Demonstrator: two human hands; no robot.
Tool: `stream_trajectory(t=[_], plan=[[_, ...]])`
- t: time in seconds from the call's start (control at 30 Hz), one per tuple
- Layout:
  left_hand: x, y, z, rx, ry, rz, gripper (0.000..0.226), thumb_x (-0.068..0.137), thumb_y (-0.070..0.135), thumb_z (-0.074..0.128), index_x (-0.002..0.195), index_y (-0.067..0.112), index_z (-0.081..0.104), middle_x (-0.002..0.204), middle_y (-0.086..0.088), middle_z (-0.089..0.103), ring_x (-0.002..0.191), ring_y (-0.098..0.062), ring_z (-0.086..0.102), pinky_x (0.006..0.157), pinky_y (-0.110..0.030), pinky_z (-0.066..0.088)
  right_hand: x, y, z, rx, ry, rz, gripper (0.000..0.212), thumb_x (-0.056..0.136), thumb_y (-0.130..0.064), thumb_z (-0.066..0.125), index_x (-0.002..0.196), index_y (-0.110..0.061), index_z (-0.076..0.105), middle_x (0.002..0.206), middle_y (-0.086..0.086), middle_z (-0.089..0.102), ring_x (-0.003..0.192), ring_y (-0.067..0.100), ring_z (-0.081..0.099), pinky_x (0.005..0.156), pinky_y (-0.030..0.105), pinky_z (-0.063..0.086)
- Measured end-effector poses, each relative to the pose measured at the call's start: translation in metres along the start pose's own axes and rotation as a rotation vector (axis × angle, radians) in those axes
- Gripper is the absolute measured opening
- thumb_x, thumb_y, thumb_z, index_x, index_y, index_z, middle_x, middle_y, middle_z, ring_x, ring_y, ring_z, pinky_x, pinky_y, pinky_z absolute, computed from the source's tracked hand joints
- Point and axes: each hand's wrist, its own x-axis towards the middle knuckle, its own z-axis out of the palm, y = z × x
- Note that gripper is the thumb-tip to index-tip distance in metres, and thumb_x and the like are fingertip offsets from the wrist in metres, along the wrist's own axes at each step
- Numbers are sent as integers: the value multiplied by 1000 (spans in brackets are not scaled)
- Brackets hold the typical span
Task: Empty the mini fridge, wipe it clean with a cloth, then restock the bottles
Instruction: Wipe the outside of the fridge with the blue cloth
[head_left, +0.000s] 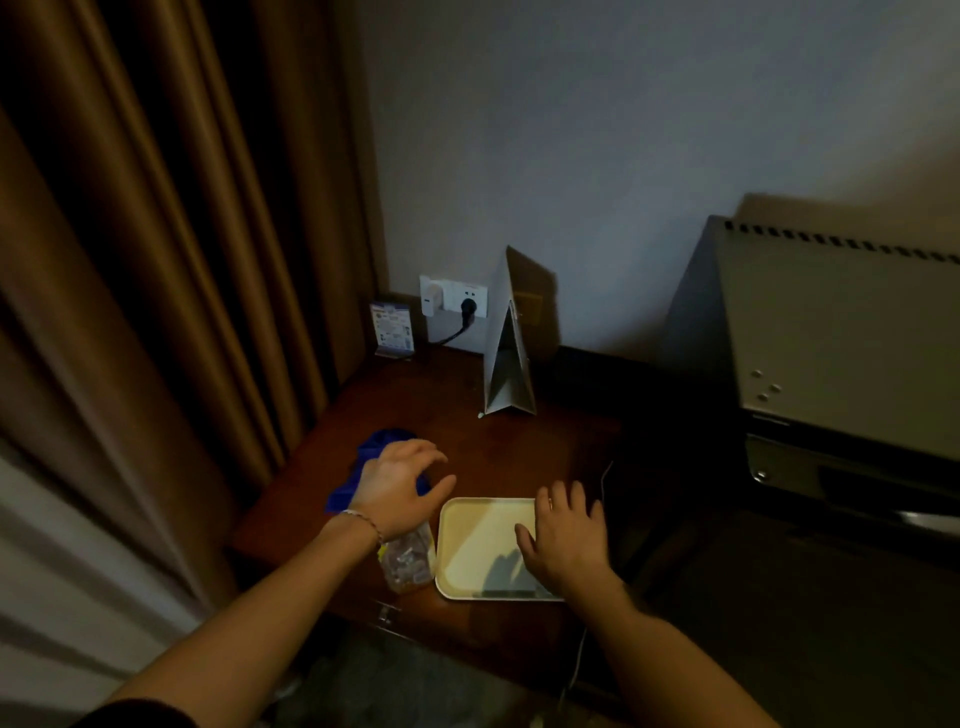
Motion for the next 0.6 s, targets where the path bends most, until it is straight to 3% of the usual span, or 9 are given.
stream_trajectory(t=[0.1, 0.23, 0.37, 0.43, 0.53, 0.6], plan=[[-3, 35, 0, 13, 23, 41, 43, 92, 61, 47, 126, 37, 57, 140, 14, 47, 135, -10, 34, 105, -42, 34, -18, 11, -7, -129, 58, -13, 69, 102, -52, 31, 154, -7, 21, 156, 19, 26, 145, 42, 20, 116, 55, 22], [-24, 85, 5, 23, 15, 81, 42, 92, 59, 47, 127, 38, 57, 139, 15, 47, 135, -9, 34, 106, -42, 32, -65, 36, -22, -445, 109, -158, 55, 102, -45, 40, 137, -4, 49, 137, 23, 44, 130, 42, 36, 109, 52, 31], [-71, 121, 11, -10, 46, 46, 45, 90, 62, 47, 125, 37, 59, 136, 16, 49, 132, -9, 38, 106, -40, 34, -116, 56, -54, -532, 118, -289, 49, 99, -36, 52, 139, -8, 51, 146, 23, 39, 139, 42, 28, 114, 53, 24], [-94, 134, 12, -14, 55, 49, 56, 84, 70, 38, 122, 35, 61, 132, 16, 53, 129, -10, 43, 104, -41, 40, -144, 74, -78, -461, 320, -290, 48, 96, -29, 56, 139, -7, 51, 151, 22, 35, 143, 41, 24, 117, 52, 20], [-118, 153, 7, -15, 71, 53, 60, 82, 71, 33, 121, 35, 61, 128, 17, 54, 124, -10, 46, 101, -42, 43, -180, 107, -115, -324, 758, -301, 49, 89, -32, 63, 133, -10, 57, 141, 17, 45, 134, 36, 37, 107, 50, 33], [-125, 169, -3, -11, 84, 52, 55, 84, 69, 37, 121, 36, 59, 126, 17, 53, 123, -10, 46, 99, -42, 45, -195, 124, -131, -170, 921, -179, 52, 87, -41, 62, 128, -9, 56, 133, 15, 49, 124, 35, 44, 99, 49, 40]])
